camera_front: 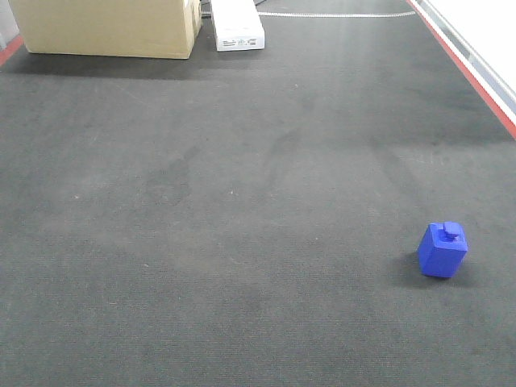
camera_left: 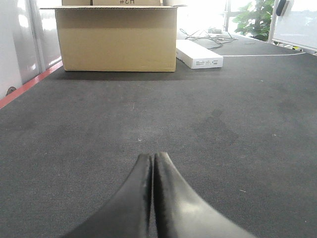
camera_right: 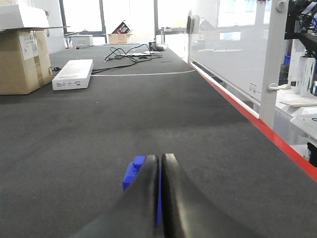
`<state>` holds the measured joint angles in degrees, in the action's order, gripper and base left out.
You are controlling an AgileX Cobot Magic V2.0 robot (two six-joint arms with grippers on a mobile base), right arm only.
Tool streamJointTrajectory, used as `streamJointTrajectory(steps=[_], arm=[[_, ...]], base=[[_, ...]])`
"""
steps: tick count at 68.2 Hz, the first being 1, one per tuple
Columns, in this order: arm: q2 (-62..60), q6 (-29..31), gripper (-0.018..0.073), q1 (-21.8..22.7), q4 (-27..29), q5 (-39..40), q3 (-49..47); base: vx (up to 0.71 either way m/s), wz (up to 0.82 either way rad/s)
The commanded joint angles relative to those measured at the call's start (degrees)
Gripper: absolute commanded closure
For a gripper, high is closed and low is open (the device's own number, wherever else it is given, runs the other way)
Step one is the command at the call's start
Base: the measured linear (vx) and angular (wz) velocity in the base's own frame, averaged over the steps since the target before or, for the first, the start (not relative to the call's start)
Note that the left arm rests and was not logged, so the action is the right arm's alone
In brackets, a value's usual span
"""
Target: Pour parts from conveyor to right shelf
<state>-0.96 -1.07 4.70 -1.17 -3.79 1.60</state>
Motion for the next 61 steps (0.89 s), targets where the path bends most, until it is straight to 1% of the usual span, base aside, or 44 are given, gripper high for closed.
streamJointTrajectory(steps=[1, 15, 24, 29, 38, 51, 61], arm=[[-0.63, 0.46, 0.0568, 0.35, -0.55, 4.42, 0.19], [-0.63, 0.13, 0.0568, 0.35, -0.42, 5.52, 0.11], [-0.63, -0.50, 0.0568, 0.35, 0.54, 10.38, -0.17], [-0.63, 0.58, 0.0568, 0.35, -0.13, 10.52, -1.65], [1.30, 0.51, 0.0568, 0.35, -2.04, 9.76, -6.24], [9.36, 0.51, 0.0568, 0.35, -2.09, 8.81, -14.54], [16.87, 0.25, 0.0568, 0.35, -2.04, 4.89, -20.62]], base=[[0.00, 0.00], [0.00, 0.00], [0.00, 0.00], [0.00, 0.00], [0.00, 0.00], [0.00, 0.00], [0.00, 0.00]])
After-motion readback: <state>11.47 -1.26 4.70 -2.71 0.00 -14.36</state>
